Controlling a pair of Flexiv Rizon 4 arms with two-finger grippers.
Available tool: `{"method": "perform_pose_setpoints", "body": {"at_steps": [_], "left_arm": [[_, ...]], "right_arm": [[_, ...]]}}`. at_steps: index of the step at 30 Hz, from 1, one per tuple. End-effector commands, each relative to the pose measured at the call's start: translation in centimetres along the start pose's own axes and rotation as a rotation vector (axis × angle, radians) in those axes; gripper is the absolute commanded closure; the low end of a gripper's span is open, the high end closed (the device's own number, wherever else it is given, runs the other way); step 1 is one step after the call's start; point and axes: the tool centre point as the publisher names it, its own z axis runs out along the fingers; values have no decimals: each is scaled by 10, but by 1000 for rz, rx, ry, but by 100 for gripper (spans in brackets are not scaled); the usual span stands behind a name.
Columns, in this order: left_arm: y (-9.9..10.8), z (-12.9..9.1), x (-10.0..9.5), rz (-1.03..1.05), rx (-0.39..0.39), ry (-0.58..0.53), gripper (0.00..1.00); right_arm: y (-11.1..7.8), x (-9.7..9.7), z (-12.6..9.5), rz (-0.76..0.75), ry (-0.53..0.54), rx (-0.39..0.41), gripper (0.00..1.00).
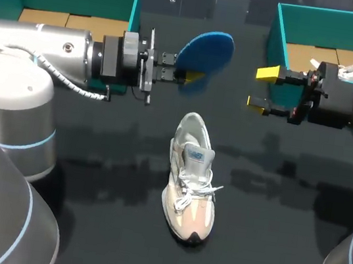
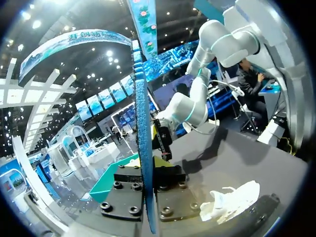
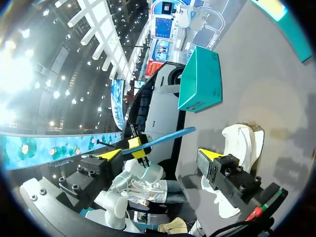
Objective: Take the shoe out of the shoebox, open the shoe tongue, remove and reinsert the insole, then place the shoe into the shoebox
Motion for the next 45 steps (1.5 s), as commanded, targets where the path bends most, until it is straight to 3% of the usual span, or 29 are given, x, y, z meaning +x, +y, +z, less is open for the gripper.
{"method": "perform_pose_setpoints", "body": {"at_steps": [1, 24, 38, 45], "left_arm": [[-9, 4, -1, -217, -11, -20, 100], [-19, 9, -9, -804, 24, 37, 100], [-1, 9, -23, -1327, 105, 60, 100], [14, 11, -26, -1524, 79, 55, 100]], "right_arm": [[-1, 0, 1, 0, -2, -2, 0], [-1, 0, 1, 0, -2, -2, 0], [-1, 0, 1, 0, -2, -2, 0], [-1, 0, 1, 0, -2, -2, 0]]}}
